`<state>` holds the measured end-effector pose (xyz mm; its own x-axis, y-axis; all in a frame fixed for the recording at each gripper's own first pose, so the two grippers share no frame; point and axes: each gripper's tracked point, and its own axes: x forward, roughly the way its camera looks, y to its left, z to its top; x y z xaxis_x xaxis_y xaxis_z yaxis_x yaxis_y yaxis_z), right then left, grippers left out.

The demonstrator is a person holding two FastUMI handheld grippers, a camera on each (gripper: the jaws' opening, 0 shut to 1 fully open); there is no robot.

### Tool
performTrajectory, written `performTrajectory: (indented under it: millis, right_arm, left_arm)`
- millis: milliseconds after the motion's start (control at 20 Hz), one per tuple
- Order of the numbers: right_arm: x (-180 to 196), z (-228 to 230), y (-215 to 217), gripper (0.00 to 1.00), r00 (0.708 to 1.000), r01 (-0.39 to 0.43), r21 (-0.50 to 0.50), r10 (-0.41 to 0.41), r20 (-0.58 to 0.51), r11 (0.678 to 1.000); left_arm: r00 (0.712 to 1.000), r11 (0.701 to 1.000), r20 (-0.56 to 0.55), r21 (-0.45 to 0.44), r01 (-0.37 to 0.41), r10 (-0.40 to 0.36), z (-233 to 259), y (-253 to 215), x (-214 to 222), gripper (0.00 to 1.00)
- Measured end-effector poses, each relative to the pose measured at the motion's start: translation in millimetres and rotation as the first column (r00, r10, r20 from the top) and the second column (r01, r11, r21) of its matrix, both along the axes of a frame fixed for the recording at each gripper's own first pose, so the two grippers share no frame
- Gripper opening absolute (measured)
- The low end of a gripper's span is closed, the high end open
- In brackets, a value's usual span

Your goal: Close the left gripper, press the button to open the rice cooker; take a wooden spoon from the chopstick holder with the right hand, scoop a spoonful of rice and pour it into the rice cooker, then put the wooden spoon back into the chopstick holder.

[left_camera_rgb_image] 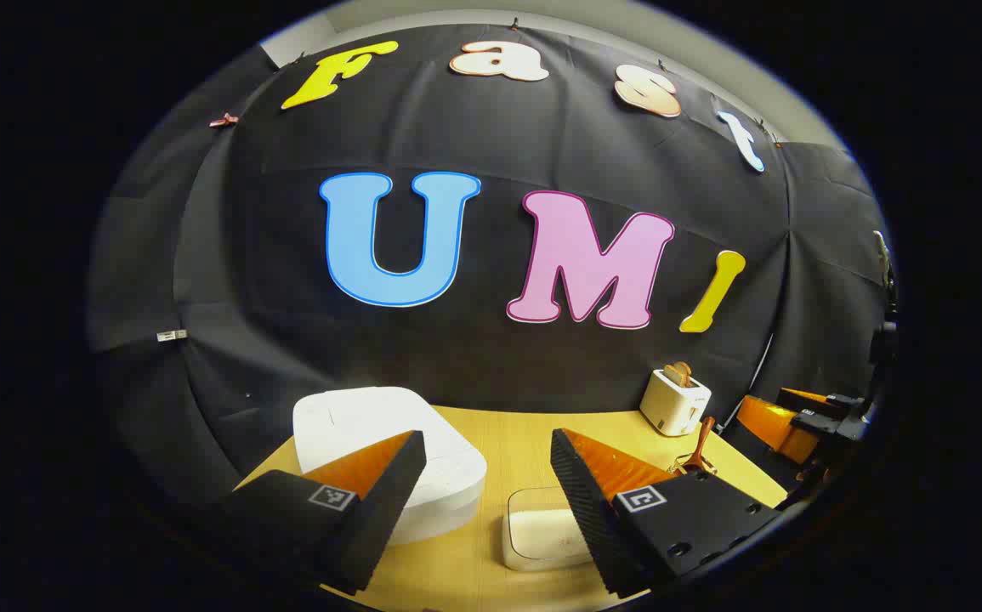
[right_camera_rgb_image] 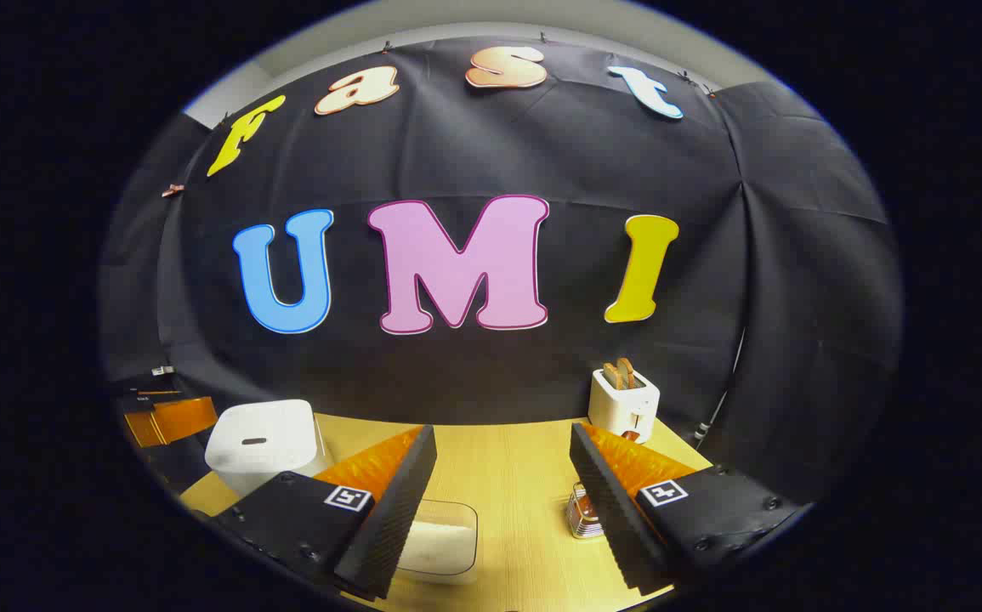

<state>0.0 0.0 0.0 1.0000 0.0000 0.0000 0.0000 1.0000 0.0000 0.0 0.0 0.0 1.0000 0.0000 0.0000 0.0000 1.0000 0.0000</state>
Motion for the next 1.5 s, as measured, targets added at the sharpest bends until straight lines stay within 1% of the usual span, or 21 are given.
performTrajectory:
  millis: [200, 650, 850, 1050, 1150, 1250, 1300, 1400, 1450, 1500]
  right_arm:
    - [5.7, -5.1, 4.4, 0.98, 1.0, 0.001, 0.003, -0.001, -0.017, 1.0]
    - [9.4, -6.8, 5.6, 0.98, 1.0, 0.016, 0.004, -0.016, -0.018, 1.0]
    - [7.5, -9.5, 2.9, 0.98, 0.999, 0.029, 0.003, -0.029, -0.025, 1.0]
    - [7.4, -12.8, -1.1, 0.98, 0.998, 0.047, 0.006, -0.046, -0.038, 0.999]
    - [7.3, -12.7, -5.1, 0.98, 0.997, 0.064, -0.002, -0.064, -0.035, 0.998]
    - [8.0, -14.6, -7.7, 0.98, 0.996, 0.075, -0.007, -0.075, -0.037, 0.997]
    - [7.8, -14.7, -8.9, 0.98, 0.996, 0.08, -0.006, -0.08, -0.037, 0.997]
    - [6.8, -17.6, -10.8, 0.98, 0.995, 0.088, -0.001, -0.088, -0.045, 0.996]
    - [6.7, -18.9, -12.7, 0.98, 0.995, 0.092, 0.003, -0.092, -0.05, 0.996]
    - [6.2, -20.4, -13.3, 0.98, 0.994, 0.096, 0.007, -0.095, -0.053, 0.995]
  left_arm:
    - [1.0, 1.0, -0.008, -0.008, -0.02, 0.02, -3.4, 11.5, 7.8, 0.96]
    - [1.0, 1.0, -0.018, 0.005, -0.018, 0.018, -6.1, 20.5, 14.0, 0.95]
    - [1.0, 0.999, -0.004, 0.042, -0.031, 0.031, 0.5, 28.5, 18.4, 0.96]
    - [1.0, 0.999, 0.001, 0.028, -0.024, 0.024, 8.2, 33.8, 27.7, 0.94]
    - [1.0, 0.999, 0.003, 0.028, -0.03, 0.029, 11.9, 39.2, 33.9, 0.9]
    - [1.0, 0.999, 0.01, 0.027, -0.02, 0.02, 15.5, 41.1, 37.6, 0.82]
    - [1.0, 0.999, 0.013, 0.029, -0.02, 0.02, 18.2, 42.5, 39.0, 0.7]
    - [1.0, 0.999, 0.011, 0.034, -0.018, 0.018, 18.4, 47.3, 44.3, 0.59]
    - [1.0, 0.999, 0.004, 0.031, -0.011, 0.011, 18.3, 48.5, 47.3, 0.65]
    - [1.0, 1.0, -0.004, 0.023, -0.002, 0.002, 18.4, 48.6, 50.0, 0.56]
